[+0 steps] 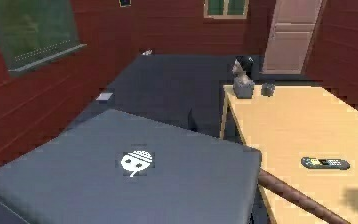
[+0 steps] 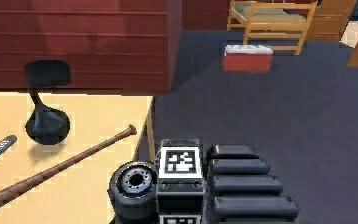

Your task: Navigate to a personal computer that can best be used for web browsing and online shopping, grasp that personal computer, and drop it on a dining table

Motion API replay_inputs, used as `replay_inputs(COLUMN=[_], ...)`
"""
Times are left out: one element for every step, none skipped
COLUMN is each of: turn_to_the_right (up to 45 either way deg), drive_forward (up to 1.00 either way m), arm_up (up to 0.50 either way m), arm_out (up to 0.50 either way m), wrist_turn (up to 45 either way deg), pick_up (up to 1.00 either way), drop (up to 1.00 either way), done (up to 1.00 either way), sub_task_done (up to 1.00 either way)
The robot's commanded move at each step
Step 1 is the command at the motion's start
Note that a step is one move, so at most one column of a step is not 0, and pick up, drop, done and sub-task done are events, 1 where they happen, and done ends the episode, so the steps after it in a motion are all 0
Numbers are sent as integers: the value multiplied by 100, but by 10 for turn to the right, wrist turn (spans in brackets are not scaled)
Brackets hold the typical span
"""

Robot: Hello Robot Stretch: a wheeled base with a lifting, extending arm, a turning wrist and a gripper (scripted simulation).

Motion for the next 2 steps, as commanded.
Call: replay_inputs(turn_to_the_right=[0, -450], drive_forward=[50, 0], arm_up=[0, 0], arm_out=[0, 0], wrist_turn=[0, 0], pick_up=[0, 0], drop=[0, 0], done=[0, 0], sub_task_done=[0, 0])
